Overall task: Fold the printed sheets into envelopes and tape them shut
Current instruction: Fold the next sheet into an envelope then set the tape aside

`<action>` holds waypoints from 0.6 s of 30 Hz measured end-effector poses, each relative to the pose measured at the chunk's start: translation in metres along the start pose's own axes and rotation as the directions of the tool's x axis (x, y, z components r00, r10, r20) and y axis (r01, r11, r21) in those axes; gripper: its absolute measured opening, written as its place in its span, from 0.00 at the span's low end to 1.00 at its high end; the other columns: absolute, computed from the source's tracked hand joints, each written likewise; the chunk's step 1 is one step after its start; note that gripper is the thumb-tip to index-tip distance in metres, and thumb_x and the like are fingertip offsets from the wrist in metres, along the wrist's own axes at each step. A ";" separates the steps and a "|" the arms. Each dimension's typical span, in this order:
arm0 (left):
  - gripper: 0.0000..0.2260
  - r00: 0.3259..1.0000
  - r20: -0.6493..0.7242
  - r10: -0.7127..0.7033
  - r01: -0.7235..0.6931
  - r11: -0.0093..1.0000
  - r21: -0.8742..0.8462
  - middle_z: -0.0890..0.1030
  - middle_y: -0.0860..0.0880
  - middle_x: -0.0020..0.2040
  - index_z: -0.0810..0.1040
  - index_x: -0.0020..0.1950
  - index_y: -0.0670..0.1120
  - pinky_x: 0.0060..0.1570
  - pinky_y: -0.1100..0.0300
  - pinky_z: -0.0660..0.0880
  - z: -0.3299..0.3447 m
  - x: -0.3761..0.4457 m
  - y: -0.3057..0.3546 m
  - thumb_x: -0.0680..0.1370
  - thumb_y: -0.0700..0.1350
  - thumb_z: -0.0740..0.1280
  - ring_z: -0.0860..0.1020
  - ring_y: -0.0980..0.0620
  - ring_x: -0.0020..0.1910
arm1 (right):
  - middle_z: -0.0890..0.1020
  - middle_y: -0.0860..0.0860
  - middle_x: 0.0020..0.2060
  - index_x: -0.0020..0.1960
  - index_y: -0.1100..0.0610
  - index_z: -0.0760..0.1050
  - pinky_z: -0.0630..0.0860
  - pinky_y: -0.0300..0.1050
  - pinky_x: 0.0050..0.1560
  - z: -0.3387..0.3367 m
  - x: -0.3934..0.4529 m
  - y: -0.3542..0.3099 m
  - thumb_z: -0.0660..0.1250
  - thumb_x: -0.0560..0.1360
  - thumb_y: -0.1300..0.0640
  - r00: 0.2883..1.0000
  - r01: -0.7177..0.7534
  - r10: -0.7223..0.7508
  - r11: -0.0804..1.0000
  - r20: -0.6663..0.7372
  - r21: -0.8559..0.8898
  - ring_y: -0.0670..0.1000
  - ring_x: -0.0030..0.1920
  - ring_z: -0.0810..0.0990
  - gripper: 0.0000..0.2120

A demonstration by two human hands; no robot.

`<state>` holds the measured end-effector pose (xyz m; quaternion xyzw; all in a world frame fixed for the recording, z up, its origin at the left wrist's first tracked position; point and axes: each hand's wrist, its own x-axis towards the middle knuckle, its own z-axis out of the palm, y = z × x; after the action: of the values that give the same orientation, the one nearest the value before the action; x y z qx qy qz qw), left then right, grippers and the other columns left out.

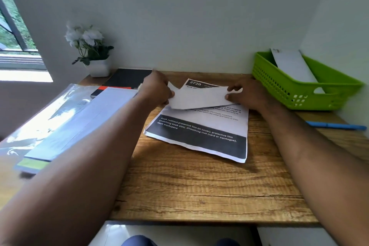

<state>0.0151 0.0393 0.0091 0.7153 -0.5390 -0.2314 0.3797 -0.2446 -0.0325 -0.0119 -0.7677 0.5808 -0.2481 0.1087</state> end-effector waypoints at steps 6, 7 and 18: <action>0.21 0.994 0.018 0.108 -0.106 0.903 0.416 0.80 0.42 0.55 0.76 0.59 0.41 0.50 0.47 0.80 0.000 0.000 -0.003 0.69 0.44 0.78 0.81 0.40 0.48 | 0.74 0.47 0.67 0.63 0.48 0.76 0.62 0.47 0.69 0.004 -0.004 -0.006 0.68 0.71 0.39 0.983 0.165 -0.150 0.975 0.109 -0.149 0.51 0.69 0.69 0.23; 0.23 0.992 0.017 0.123 -0.116 0.873 0.474 0.80 0.43 0.56 0.76 0.60 0.43 0.51 0.48 0.79 0.000 0.001 -0.002 0.69 0.46 0.78 0.81 0.41 0.50 | 0.72 0.47 0.69 0.65 0.46 0.74 0.61 0.48 0.71 0.005 -0.003 -0.006 0.66 0.72 0.38 0.980 0.168 -0.147 0.973 0.133 -0.160 0.51 0.70 0.66 0.24; 0.18 0.967 -0.205 0.151 0.023 0.750 0.662 0.79 0.40 0.57 0.70 0.61 0.47 0.60 0.43 0.60 -0.033 0.014 -0.018 0.73 0.50 0.68 0.74 0.37 0.60 | 0.66 0.45 0.73 0.69 0.38 0.67 0.60 0.57 0.72 0.012 0.000 -0.004 0.52 0.58 0.18 0.961 0.069 -0.025 0.986 0.274 -0.150 0.50 0.73 0.63 0.44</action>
<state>0.0542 0.0378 0.0158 0.8070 -0.5590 0.0766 0.1745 -0.2350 -0.0323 -0.0200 -0.8142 0.5598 -0.0963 0.1200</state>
